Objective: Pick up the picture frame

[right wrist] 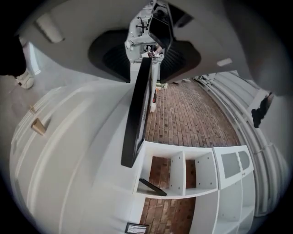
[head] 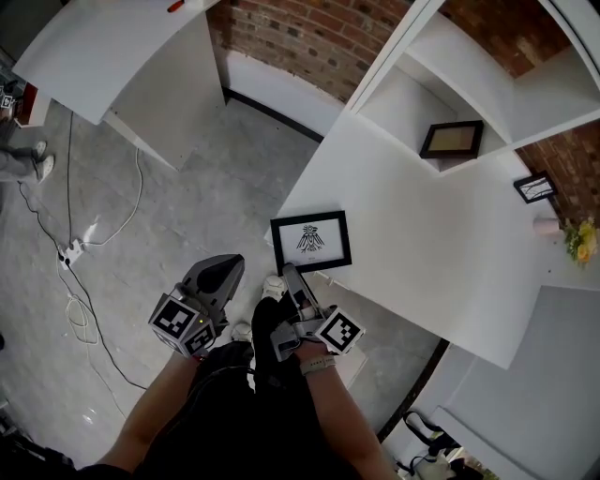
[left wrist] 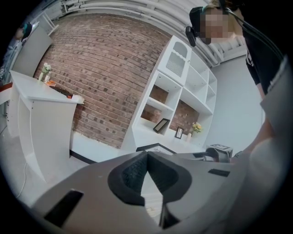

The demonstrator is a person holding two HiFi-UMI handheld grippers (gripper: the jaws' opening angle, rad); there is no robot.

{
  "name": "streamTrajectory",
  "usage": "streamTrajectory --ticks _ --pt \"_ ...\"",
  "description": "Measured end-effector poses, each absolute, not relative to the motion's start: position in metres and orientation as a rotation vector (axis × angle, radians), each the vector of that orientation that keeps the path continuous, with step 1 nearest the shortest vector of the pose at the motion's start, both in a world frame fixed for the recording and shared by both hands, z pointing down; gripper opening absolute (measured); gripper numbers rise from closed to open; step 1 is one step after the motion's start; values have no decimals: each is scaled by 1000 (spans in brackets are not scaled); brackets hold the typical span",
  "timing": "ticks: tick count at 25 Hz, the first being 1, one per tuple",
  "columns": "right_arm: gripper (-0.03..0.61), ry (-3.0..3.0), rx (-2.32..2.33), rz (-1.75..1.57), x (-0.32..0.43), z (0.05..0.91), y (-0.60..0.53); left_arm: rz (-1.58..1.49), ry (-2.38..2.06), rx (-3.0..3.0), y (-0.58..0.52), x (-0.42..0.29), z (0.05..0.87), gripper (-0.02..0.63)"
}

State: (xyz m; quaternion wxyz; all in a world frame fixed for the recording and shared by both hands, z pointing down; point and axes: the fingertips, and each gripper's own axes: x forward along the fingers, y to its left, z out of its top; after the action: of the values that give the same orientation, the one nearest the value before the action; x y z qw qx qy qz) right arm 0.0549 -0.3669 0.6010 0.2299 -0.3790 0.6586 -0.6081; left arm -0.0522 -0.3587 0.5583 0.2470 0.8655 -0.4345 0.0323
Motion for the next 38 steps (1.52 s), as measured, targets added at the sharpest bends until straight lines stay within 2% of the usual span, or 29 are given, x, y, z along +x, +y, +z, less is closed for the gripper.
streamTrajectory --ticks 12,19,38 --pt "182 1792 -923 -1686 44 606 -388 100 -1250 2302 -371 -66 569 2" --pt "135 1704 -880 -1730 46 613 -386 107 -1236 2279 -374 -65 572 2" --pt "112 1431 -842 -1793 50 620 -382 60 -1241 2243 -360 -73 573 2"
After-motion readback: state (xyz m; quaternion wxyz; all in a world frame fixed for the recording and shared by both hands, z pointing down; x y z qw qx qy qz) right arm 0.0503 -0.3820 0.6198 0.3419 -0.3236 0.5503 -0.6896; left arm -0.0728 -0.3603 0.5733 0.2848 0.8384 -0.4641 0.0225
